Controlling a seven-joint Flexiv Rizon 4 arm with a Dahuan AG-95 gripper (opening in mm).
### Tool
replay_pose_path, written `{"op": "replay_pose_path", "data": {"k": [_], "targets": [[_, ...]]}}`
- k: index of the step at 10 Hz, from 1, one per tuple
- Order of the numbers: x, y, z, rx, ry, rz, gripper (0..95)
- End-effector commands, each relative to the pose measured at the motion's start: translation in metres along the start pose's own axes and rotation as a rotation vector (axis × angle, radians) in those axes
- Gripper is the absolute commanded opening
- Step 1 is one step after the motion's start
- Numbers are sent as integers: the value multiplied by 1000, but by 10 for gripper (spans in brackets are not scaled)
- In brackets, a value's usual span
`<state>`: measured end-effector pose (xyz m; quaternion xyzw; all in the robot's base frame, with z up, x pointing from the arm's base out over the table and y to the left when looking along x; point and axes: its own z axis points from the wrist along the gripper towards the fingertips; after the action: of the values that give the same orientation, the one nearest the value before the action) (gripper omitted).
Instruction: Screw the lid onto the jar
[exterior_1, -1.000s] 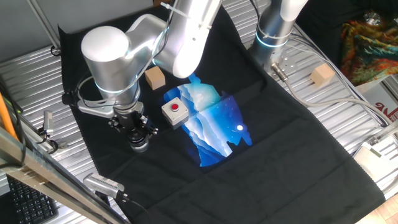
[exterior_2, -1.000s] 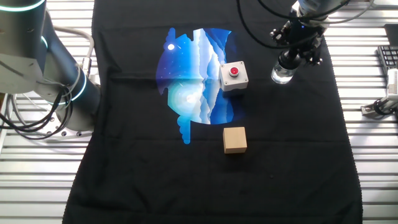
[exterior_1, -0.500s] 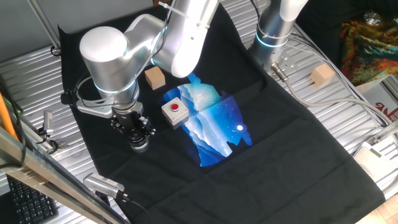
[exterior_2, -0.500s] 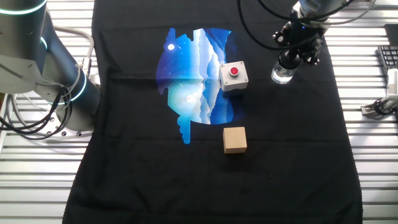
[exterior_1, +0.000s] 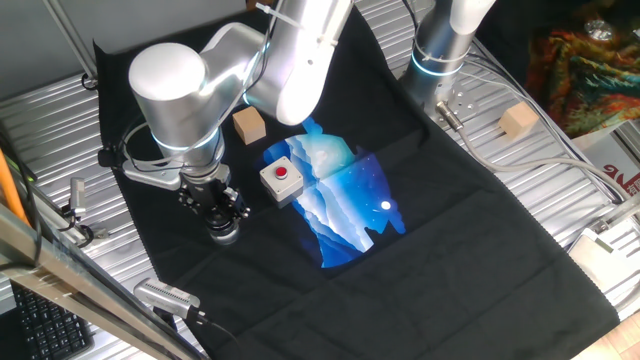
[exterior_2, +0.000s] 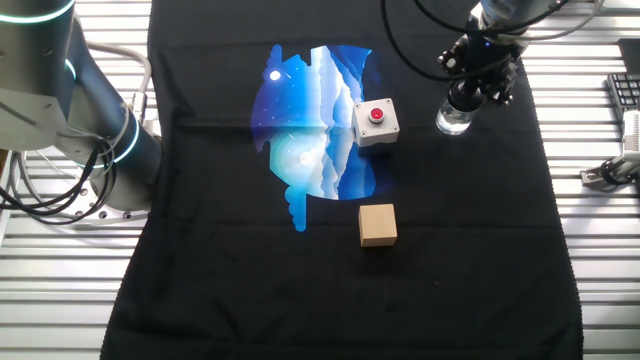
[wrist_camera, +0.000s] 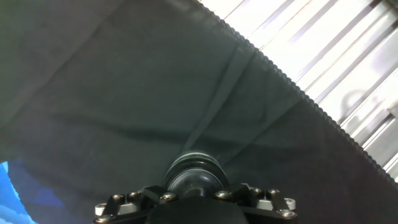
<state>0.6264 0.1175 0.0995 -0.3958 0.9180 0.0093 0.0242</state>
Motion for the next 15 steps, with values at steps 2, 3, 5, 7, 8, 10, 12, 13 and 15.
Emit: {"op": "replay_pose_path", "data": {"k": [2,3,5,7,8,10,12,13,15], "targets": [[0,0,0,-1,0,2,760],[0,0,0,-1,0,3,760],[0,0,0,-2,1,3,760],[0,-1,1,-4,1,3,760],[0,-1,1,-5,0,2,760],[0,-1,1,-8,-2,2,760],[0,-1,1,-9,-2,6,760],[0,-1,1,-10,-3,9,760],[0,-1,1,-10,-3,11,760]]}}
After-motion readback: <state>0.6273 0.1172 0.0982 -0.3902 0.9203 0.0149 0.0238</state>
